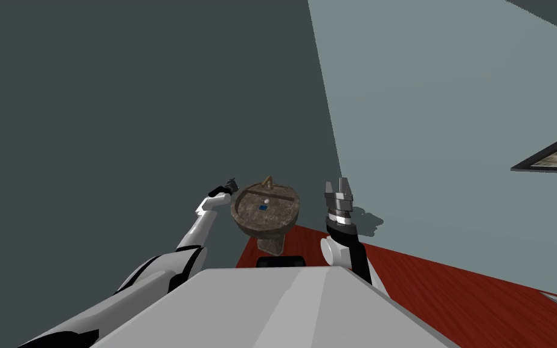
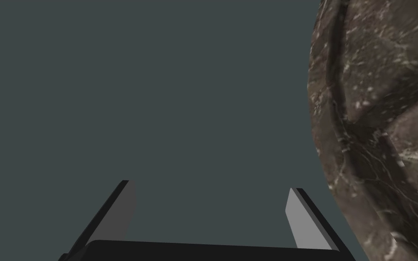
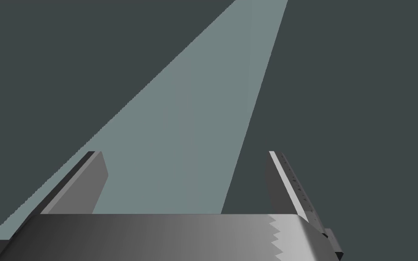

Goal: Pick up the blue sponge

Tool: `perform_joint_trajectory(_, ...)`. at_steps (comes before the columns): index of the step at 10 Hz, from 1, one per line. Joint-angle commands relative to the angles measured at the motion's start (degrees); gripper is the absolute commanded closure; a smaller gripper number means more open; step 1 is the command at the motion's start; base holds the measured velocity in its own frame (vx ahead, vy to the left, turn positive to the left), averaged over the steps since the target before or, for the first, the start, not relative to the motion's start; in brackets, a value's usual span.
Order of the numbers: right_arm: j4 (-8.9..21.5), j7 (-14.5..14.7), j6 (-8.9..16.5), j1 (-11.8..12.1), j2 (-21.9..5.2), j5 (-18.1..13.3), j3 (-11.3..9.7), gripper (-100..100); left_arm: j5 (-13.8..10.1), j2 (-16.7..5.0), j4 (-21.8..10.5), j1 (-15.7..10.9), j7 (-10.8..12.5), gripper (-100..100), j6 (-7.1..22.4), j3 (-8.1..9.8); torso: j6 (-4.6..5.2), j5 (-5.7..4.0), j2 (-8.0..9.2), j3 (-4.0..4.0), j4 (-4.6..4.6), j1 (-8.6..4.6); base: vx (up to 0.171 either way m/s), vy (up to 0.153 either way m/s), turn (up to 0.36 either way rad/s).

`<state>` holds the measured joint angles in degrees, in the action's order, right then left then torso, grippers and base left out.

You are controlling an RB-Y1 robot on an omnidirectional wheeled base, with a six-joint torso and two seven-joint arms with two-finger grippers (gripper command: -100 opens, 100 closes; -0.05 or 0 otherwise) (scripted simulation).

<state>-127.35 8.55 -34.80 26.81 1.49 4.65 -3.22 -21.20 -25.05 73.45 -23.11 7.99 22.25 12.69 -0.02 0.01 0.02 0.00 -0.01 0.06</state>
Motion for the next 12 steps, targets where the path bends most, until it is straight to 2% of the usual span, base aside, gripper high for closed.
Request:
perform_joint_trajectory(1, 0.0, 0.0, 0.0, 0.0, 0.0, 0.0, 0.0, 0, 0.5, 0.0, -0.1, -0.8, -0.5, -100, 2.9, 0.26, 0.0, 0.0, 0.0, 0.0, 0.0, 0.0, -0.006, 0.021, -0.019)
perform_joint_trajectory(2, 0.0, 0.0, 0.0, 0.0, 0.0, 0.0, 0.0, 0, 0.5, 0.0, -0.1, -0.8, -0.5, -100, 4.4, 0.26, -0.01, 0.01, 0.01, 0.0, 0.0, 0.01, 0.0, 0.01, 0.0)
perform_joint_trajectory(3, 0.0, 0.0, 0.0, 0.0, 0.0, 0.0, 0.0, 0, 1.1, -0.1, -2.1, -3.2, -1.7, -100, 5.9, 0.34, -0.02, 0.01, 0.0, 0.0, -0.01, -0.02, -0.004, 0.012, -0.012)
perform_joint_trajectory(5, 0.0, 0.0, 0.0, 0.0, 0.0, 0.0, 0.0, 0, 1.1, -0.1, -2.1, -3.2, -1.7, -100, 9.1, 0.34, -0.01, 0.0, 0.0, 0.0, -0.01, -0.02, -0.001, 0.012, -0.008)
perform_joint_trajectory(6, 0.0, 0.0, 0.0, 0.0, 0.0, 0.0, 0.0, 0, 1.7, 0.0, -4.1, -5.5, -2.8, -100, 10.9, 0.39, -0.02, 0.01, -0.01, -0.01, -0.01, -0.03, -0.001, 0.01, -0.011)
perform_joint_trajectory(8, 0.0, 0.0, 0.0, 0.0, 0.0, 0.0, 0.0, 0, 1.7, 0.0, -4.1, -5.5, -2.8, -100, 13.6, 0.39, -0.01, 0.0, -0.01, -0.01, -0.01, -0.03, -0.002, 0.009, -0.006)
perform_joint_trajectory(9, 0.0, 0.0, 0.0, 0.0, 0.0, 0.0, 0.0, 0, 2.3, 0.1, -6.1, -7.7, -3.9, -100, 15.8, 0.41, -0.02, 0.0, 0.0, 0.0, -0.01, -0.04, -0.004, 0.009, -0.006)
perform_joint_trajectory(11, 0.0, 0.0, 0.0, 0.0, 0.0, 0.0, 0.0, 0, 2.3, 0.1, -6.1, -7.7, -3.9, -100, 17.9, 0.41, -0.02, 0.0, 0.0, 0.0, -0.01, -0.04, -0.002, 0.004, -0.006)
perform_joint_trajectory(12, 0.0, 0.0, 0.0, 0.0, 0.0, 0.0, 0.0, 0, 3.0, 0.4, -8.3, -9.8, -5.0, -100, 20.1, 0.39, -0.02, 0.0, 0.0, 0.0, -0.01, -0.05, 0.0, 0.0, 0.0)
